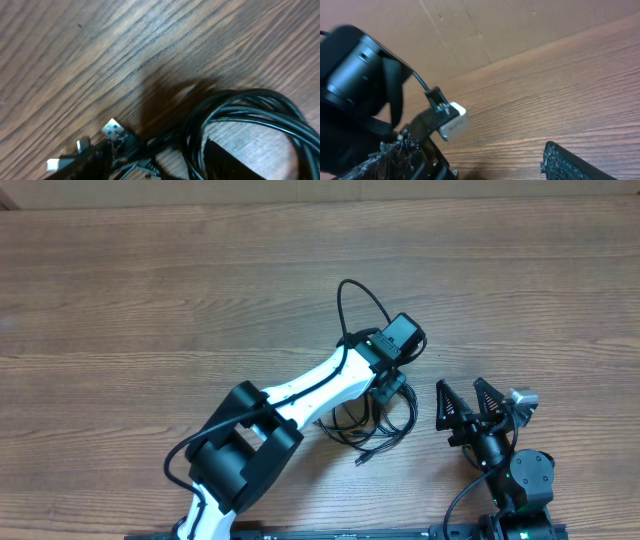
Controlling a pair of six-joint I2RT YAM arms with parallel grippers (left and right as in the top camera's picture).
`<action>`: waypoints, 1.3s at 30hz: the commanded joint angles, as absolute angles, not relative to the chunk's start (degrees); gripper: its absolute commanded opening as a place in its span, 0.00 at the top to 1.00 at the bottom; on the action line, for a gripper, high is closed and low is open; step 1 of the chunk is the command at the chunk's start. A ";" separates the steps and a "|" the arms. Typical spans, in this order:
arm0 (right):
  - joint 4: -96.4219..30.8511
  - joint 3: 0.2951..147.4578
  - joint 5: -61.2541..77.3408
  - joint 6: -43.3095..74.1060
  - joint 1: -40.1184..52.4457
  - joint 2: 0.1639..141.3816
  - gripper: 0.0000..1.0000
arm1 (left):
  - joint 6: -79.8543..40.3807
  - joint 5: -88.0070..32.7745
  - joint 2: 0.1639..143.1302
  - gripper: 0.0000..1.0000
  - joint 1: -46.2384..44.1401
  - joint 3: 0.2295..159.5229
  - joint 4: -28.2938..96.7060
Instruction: Untangle cables
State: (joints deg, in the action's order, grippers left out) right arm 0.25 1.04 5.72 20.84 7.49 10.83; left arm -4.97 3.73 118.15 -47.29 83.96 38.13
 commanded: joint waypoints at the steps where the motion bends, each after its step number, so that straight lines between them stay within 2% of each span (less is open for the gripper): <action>1: 0.27 0.47 5.13 21.04 7.33 10.37 0.17 | -1.19 4.47 118.83 0.44 -47.72 84.88 37.58; 8: 0.27 0.47 5.13 21.04 7.33 10.37 0.17 | -0.99 4.49 118.83 0.53 -47.79 84.88 37.10; 12: 0.27 0.47 5.13 21.02 7.33 10.37 0.17 | -0.99 4.51 118.83 0.64 -48.27 84.88 37.23; 24: 0.27 0.47 5.13 21.04 7.33 10.37 0.16 | -1.04 5.08 118.83 0.61 -49.58 84.86 37.28; 31: 0.27 0.47 5.13 21.04 7.33 10.37 0.16 | -1.28 4.86 118.85 0.66 -49.58 84.42 37.63; 39: 0.27 0.47 5.13 21.04 7.33 10.37 0.16 | -1.67 3.99 120.73 0.67 -49.69 83.94 37.63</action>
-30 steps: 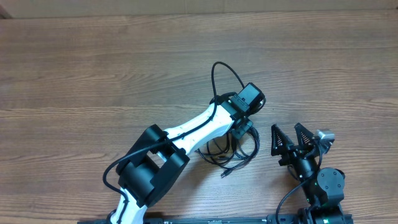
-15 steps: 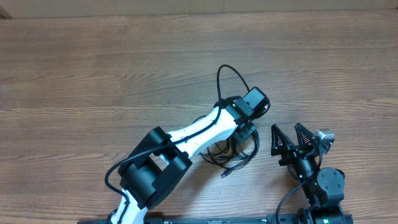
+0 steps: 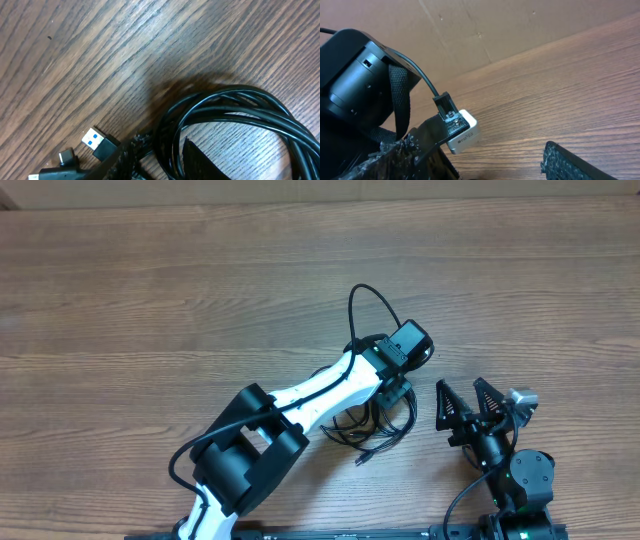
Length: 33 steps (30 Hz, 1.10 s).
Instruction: Untangle cables
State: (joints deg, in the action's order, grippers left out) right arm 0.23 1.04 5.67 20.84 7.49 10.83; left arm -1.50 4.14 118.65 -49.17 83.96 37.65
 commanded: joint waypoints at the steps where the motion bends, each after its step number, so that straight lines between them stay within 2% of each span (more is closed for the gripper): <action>1: 0.27 0.47 5.13 21.02 7.33 10.37 0.16 | -1.67 3.53 121.05 0.68 -49.78 83.94 37.63; 6: 0.27 0.47 5.10 21.02 7.33 10.37 0.16 | -1.67 3.33 121.82 0.70 -50.43 83.94 37.63; 9: 0.27 0.47 5.13 21.02 7.33 10.37 0.16 | -1.65 3.40 121.82 0.75 -50.68 83.94 37.60; 13: 0.27 0.47 5.10 21.02 7.33 10.37 0.16 | -1.69 3.38 121.82 0.96 -50.65 83.94 37.63; 19: 0.27 0.47 4.93 21.02 7.33 10.37 0.16 | -1.72 3.40 121.69 0.96 -50.65 85.19 40.16; 28: 0.27 0.47 4.95 21.02 7.33 10.37 0.16 | -6.87 11.03 119.85 0.96 -50.61 98.85 55.18; 33: 0.30 0.47 5.74 21.02 7.33 10.37 0.09 | -7.22 10.92 119.81 0.96 -50.61 108.27 61.34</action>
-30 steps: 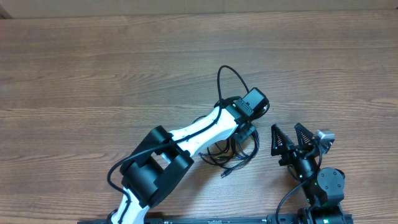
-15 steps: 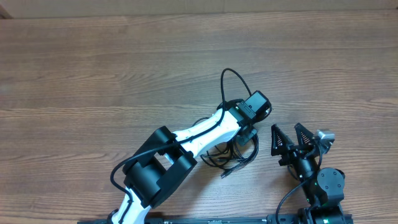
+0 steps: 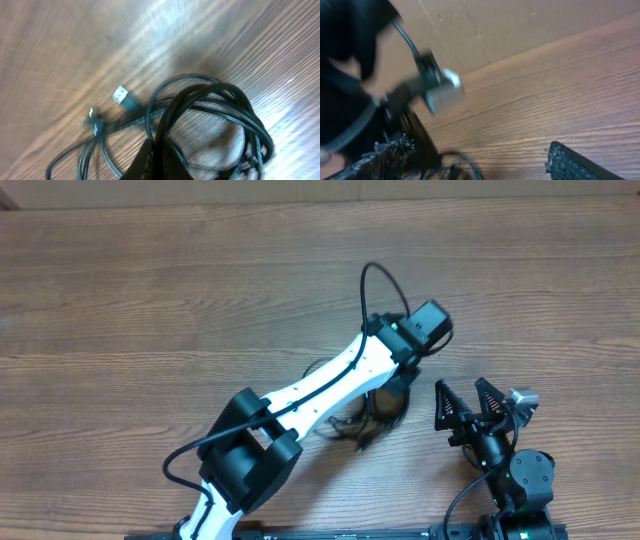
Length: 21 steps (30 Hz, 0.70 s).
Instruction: Untangle cables
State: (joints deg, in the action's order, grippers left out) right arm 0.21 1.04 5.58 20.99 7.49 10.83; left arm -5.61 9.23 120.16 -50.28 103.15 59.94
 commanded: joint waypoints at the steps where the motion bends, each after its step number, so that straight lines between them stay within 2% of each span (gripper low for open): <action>1: 0.30 0.47 6.09 21.02 7.33 10.37 0.09 | -7.94 10.92 119.81 0.96 -50.61 109.80 62.33; 14: 0.36 0.47 7.16 21.02 7.33 10.37 0.10 | -12.08 5.91 119.81 0.96 -50.72 124.44 73.10; 21: 1.65 0.47 9.30 20.75 7.33 10.37 0.11 | -12.08 2.87 119.81 0.96 -50.72 127.42 75.18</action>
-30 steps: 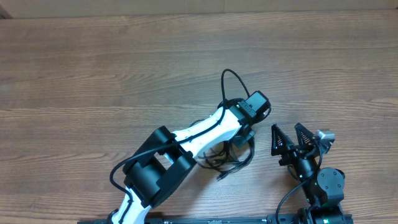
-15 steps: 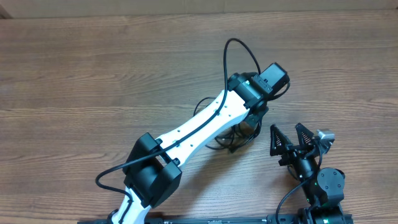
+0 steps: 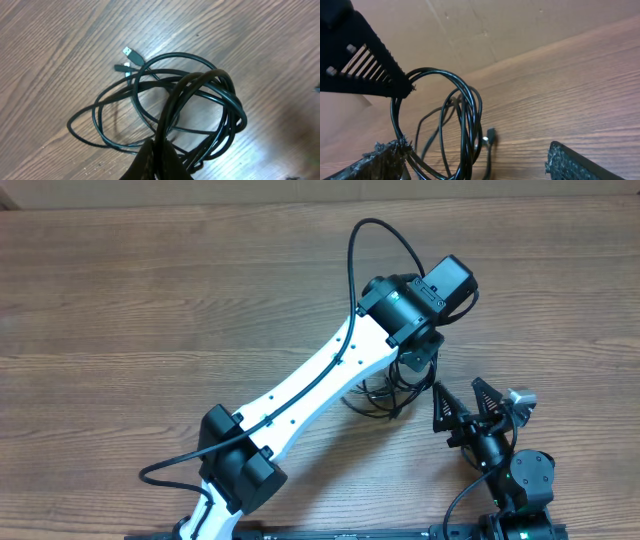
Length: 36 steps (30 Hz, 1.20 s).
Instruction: Untangle cables
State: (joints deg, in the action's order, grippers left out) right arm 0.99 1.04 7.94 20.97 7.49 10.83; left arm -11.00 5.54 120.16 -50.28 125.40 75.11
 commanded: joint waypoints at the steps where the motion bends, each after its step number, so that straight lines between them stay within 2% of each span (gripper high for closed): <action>1: 1.78 0.47 9.37 20.75 7.33 10.37 0.11 | -12.36 2.85 119.81 0.96 -50.76 127.42 75.16; 9: 2.24 0.47 11.20 19.46 7.33 10.37 0.11 | -13.37 -0.80 119.81 0.96 -51.22 127.50 73.95; 14: 2.20 0.47 11.14 19.46 7.33 10.37 0.12 | -13.32 -8.80 119.63 0.96 -51.51 129.16 74.35; 17: 1.67 0.47 10.11 19.49 7.33 10.37 0.16 | -13.32 -12.27 119.09 0.96 -51.51 130.91 75.66; 21: -0.05 0.47 7.46 19.49 7.33 10.37 0.16 | -13.26 -14.90 117.23 0.96 -51.51 133.93 79.44; 27: -0.38 0.47 6.85 19.51 7.33 10.37 0.16 | -11.31 -14.22 111.55 0.96 -51.31 136.05 82.78; 36: -0.38 0.47 6.44 19.53 7.33 10.37 0.16 | -12.99 -1.58 99.90 0.96 -50.96 136.03 82.87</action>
